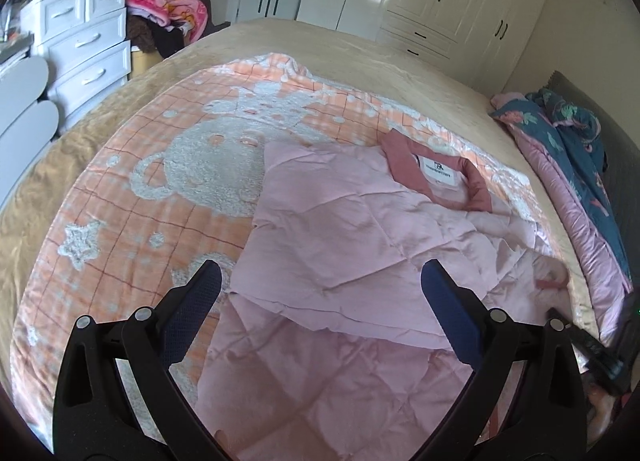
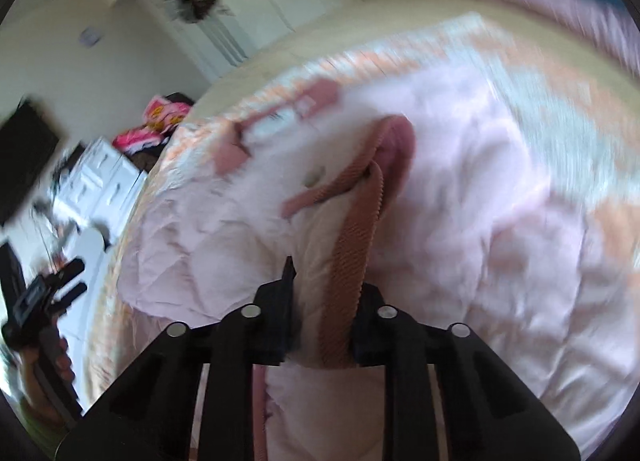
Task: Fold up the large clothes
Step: 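Lift the front edge with the right gripper and fold it toward the collar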
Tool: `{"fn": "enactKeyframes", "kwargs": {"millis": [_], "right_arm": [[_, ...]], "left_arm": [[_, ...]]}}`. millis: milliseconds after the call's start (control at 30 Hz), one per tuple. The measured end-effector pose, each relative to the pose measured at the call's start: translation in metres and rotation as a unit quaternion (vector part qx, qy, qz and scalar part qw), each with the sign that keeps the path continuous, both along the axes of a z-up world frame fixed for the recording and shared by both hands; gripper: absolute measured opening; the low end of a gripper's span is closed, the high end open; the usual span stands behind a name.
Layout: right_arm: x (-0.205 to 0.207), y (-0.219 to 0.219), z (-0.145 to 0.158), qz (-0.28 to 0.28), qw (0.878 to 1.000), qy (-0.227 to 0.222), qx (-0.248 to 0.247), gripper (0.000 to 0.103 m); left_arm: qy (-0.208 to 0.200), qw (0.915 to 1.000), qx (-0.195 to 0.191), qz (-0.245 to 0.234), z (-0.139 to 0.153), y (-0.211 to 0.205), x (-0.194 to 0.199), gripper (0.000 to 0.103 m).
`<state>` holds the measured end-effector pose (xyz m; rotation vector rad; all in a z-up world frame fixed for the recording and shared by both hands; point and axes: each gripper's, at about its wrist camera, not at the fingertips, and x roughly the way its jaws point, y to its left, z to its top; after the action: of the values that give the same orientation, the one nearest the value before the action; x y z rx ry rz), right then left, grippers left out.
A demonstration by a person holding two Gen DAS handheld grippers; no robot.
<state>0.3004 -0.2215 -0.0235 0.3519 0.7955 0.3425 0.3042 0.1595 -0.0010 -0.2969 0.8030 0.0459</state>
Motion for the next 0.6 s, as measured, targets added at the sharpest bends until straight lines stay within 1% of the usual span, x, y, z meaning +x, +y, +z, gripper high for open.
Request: {"fn": "enactKeyframes", "kwargs": {"millis": [67,133,200,267,333,400,533,600], "right_arm": [[0.001,0.006,0.036,0.023,0.998,-0.049,-0.015,0.018],[0.002,0.006,0.063,0.037,0.995,-0.086,-0.025,0.018],[0.006,0.006,0.095,0.051,0.989,-0.131,-0.041,0.018],[0.013,0.005,0.112,0.055,0.984,-0.159,-0.062,0.018],[0.020,0.002,0.116,0.056,0.980,-0.171,-0.083,0.018],[0.029,-0.003,0.111,0.055,0.981,-0.164,-0.093,0.018],[0.038,-0.010,0.087,0.042,0.984,-0.140,-0.097,0.018],[0.042,-0.017,0.070,0.032,0.988,-0.120,-0.091,0.018]], "left_arm": [[-0.002,1.0000,-0.001,0.004,0.002,0.004,0.001,0.093],[-0.003,1.0000,-0.001,0.005,0.003,0.006,0.002,0.093],[-0.005,1.0000,-0.003,0.007,0.005,0.006,0.003,0.093],[-0.007,1.0000,-0.004,0.004,0.008,0.005,0.006,0.093],[-0.009,1.0000,-0.001,0.001,0.010,0.001,0.009,0.093],[-0.007,1.0000,0.001,-0.006,0.010,-0.003,0.014,0.094],[-0.004,0.9998,0.008,-0.020,0.008,-0.015,0.022,0.094],[-0.001,0.9996,0.009,-0.026,0.006,-0.020,0.026,0.093]]}}
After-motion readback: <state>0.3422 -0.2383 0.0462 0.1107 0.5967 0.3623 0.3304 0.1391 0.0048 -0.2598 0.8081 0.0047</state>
